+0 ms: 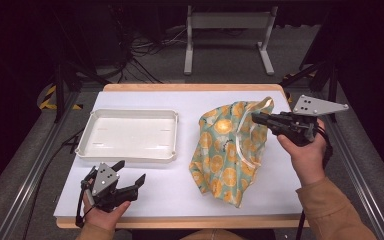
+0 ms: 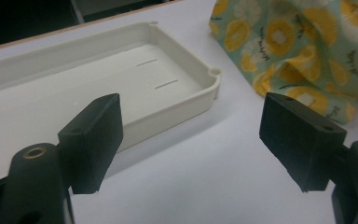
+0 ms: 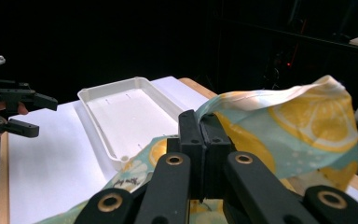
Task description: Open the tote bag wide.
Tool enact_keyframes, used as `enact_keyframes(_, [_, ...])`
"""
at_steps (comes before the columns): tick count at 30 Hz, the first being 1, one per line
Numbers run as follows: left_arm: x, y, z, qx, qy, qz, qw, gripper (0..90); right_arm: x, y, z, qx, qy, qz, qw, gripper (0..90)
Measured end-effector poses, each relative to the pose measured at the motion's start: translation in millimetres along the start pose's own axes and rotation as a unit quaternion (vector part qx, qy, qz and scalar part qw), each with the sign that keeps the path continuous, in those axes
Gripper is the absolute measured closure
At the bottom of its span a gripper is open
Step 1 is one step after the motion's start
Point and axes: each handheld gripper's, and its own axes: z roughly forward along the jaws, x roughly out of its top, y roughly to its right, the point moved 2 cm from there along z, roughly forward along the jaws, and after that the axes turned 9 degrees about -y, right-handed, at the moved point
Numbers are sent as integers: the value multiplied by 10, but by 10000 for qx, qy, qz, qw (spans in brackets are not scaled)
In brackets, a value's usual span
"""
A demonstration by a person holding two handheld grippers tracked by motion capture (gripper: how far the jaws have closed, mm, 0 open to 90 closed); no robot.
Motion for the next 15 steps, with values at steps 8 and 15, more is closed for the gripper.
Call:
enact_keyframes(8, [200, 70, 3, -273, 99, 21, 9996, 220, 139, -50, 183, 136, -54, -85, 9999, 899])
enact_keyframes(15, [451, 191, 48, -452, 196, 143, 9987, 216, 259, -106, 357, 310, -75, -169, 9993, 899])
